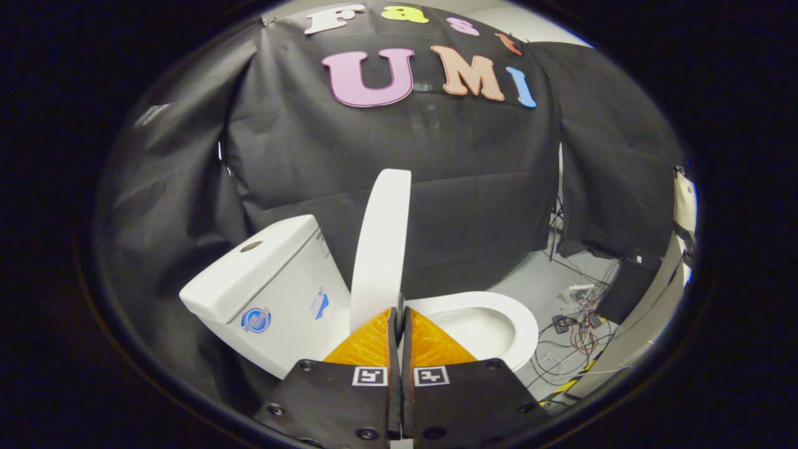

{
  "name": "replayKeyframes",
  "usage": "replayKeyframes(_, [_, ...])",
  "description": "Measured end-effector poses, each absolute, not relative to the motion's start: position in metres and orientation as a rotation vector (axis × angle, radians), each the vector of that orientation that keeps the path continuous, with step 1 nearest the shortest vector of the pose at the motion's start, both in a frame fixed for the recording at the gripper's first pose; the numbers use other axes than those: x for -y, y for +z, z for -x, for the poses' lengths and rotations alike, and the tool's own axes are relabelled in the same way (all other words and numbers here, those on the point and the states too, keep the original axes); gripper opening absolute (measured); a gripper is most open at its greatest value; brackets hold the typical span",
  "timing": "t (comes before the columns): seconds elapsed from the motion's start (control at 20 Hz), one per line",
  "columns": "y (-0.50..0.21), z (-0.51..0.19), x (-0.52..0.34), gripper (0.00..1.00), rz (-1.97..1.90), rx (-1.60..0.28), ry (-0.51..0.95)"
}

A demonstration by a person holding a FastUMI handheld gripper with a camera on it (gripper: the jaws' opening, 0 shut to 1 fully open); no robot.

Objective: Open the toilet lid.

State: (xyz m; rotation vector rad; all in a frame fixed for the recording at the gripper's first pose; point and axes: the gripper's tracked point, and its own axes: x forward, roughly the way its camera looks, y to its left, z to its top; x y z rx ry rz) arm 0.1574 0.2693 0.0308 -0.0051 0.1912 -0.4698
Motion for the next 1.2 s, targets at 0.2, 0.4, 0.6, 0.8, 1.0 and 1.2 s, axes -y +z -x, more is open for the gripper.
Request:
replayKeyframes(0.2, [0.033,-0.164,-0.278,0.01,0.030,-0.162,-0.479])
replayKeyframes(0.4, [0.034,-0.169,-0.286,0.01,0.052,-0.137,-0.492])
replayKeyframes(0.6, [0.037,-0.174,-0.295,0.01,0.060,-0.101,-0.495])
replayKeyframes(0.8, [0.037,-0.182,-0.313,0.04,0.080,-0.089,-0.474])
replayKeyframes(1.0, [0.037,-0.190,-0.325,0.06,0.088,-0.077,-0.456])
replayKeyframes(1.2, [0.035,-0.197,-0.342,0.08,0.092,-0.067,-0.425])
